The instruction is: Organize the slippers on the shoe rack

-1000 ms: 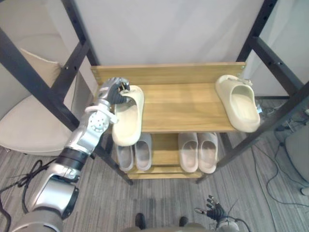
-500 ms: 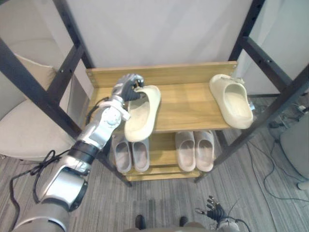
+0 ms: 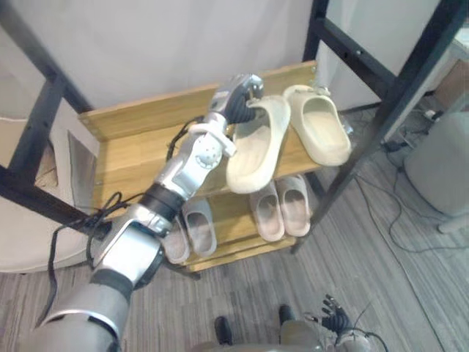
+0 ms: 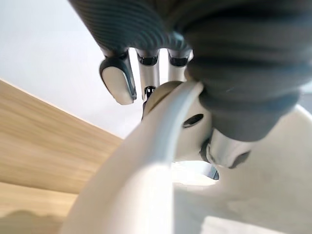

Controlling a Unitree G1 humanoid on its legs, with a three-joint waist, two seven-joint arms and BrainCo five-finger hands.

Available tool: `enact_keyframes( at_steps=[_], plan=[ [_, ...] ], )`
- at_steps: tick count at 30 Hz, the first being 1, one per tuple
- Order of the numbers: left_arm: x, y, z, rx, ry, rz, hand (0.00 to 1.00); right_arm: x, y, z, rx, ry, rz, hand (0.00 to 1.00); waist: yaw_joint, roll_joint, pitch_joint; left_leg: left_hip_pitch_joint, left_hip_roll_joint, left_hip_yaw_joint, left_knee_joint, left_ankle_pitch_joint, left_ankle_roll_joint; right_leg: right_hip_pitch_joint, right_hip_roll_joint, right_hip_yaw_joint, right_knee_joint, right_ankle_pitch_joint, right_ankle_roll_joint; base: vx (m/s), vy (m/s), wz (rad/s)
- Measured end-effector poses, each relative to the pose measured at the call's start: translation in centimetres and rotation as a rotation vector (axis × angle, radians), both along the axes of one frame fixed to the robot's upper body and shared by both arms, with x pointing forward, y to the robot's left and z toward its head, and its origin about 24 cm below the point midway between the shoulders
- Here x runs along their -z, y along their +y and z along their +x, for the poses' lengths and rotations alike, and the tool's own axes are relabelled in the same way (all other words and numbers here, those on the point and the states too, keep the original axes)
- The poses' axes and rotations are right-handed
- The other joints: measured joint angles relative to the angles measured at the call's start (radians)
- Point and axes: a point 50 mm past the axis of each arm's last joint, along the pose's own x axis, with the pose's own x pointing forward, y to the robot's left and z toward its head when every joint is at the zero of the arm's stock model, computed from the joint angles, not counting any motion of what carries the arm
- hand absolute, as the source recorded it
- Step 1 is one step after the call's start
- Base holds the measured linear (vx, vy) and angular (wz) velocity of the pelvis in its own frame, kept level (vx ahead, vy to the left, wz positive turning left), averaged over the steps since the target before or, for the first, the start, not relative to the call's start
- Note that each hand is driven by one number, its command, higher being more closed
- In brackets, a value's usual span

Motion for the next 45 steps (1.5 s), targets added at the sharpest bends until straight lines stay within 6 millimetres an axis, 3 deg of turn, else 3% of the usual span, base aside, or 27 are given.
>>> enact_keyframes(
  at_steps=[9,10,16,20,32,37,45],
  plan=[
    [-3.0,1.5,0.9,-0.1,-0.057,-0.077,1.0,-1.1,0.6,0.7,0.033,-0.087,0.017,0.0,0.004,-0.008,0.034,-0.065,0.008,0.058,0.041,-0.017,-0.001,-0.09,0.005,0.05,0.038,0.004,0.0,-0.02,-0.014,-0.17],
    [-3.1,1.5,0.9,-0.101,-0.063,-0.079,0.0,-1.2,0.7,0.7,0.035,-0.09,0.02,0.0,0.005,-0.01,0.037,-0.065,0.01,0.06,0.041,-0.018,-0.001,-0.09,0.007,0.051,0.038,0.004,0.0,0.03,-0.029,-0.08],
    [-6.1,1.6,0.7,-0.117,-0.143,-0.129,0.0,-1.5,0.9,0.9,0.055,-0.117,0.031,0.0,0.015,-0.021,0.049,-0.102,0.021,0.081,0.07,-0.036,-0.007,-0.123,0.014,0.066,0.037,0.007,-0.003,0.02,-0.023,-0.09],
    [-6.3,1.7,0.7,-0.126,-0.155,-0.144,0.0,-1.8,0.9,0.9,0.072,-0.14,0.037,0.0,0.017,-0.022,0.05,-0.101,0.021,0.082,0.07,-0.036,-0.007,-0.122,0.014,0.067,0.036,0.007,-0.002,0.01,-0.002,-0.01],
    [-6.1,0.7,0.5,-0.105,-0.15,-0.192,0.0,-1.7,0.9,0.8,0.073,-0.139,0.035,0.0,0.035,-0.029,0.053,-0.098,0.017,0.05,0.071,-0.033,-0.003,-0.086,0.007,0.036,0.001,0.024,0.0,-0.01,-0.004,0.07],
    [-5.1,1.8,0.8,-0.139,-0.122,-0.225,0.0,-1.7,1.1,0.8,0.062,-0.141,0.036,0.0,0.037,-0.037,0.051,-0.098,0.015,0.042,0.071,-0.032,-0.002,-0.082,0.007,0.03,0.0,0.025,0.0,0.01,-0.004,0.03],
    [-3.7,1.5,0.4,-0.12,-0.096,-0.243,0.0,-1.6,1.4,0.5,0.053,-0.131,0.038,0.0,0.039,-0.045,0.049,-0.098,0.015,0.01,0.085,-0.031,-0.001,-0.051,0.0,-0.003,-0.014,0.025,0.0,0.0,-0.007,0.13]
  ],
)
